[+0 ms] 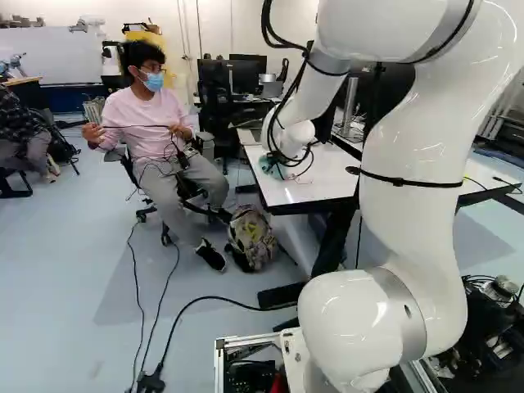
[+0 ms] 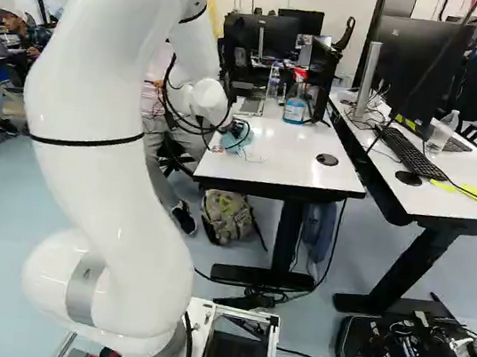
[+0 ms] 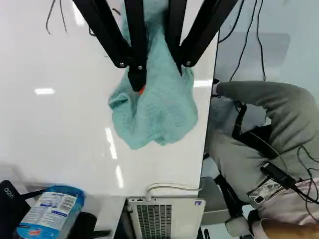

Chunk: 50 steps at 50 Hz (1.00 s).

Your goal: Clean the table with the green towel

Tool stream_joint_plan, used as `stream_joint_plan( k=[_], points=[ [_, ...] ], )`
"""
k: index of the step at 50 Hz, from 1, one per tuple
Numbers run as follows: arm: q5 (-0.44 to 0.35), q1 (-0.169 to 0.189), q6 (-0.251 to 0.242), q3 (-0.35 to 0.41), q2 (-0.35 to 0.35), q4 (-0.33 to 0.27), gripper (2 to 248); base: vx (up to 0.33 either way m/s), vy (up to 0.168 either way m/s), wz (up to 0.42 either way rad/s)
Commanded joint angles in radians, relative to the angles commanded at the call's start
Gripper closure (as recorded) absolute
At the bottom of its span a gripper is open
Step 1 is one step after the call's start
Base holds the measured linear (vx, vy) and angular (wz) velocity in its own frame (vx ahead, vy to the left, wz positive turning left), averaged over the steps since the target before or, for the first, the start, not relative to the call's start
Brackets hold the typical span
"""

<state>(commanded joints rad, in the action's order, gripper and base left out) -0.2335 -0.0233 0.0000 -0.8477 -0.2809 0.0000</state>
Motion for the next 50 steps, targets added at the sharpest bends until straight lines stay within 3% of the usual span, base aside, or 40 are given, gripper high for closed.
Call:
stream_joint_plan(
  k=[22,50],
  points=[
    [0.000,-0.010,0.000,0.101,0.086,0.000,208,0.000,0.000,0.000],
    [0.000,0.059,0.000,0.214,0.187,0.000,208,0.000,0.000,0.000]
  ],
)
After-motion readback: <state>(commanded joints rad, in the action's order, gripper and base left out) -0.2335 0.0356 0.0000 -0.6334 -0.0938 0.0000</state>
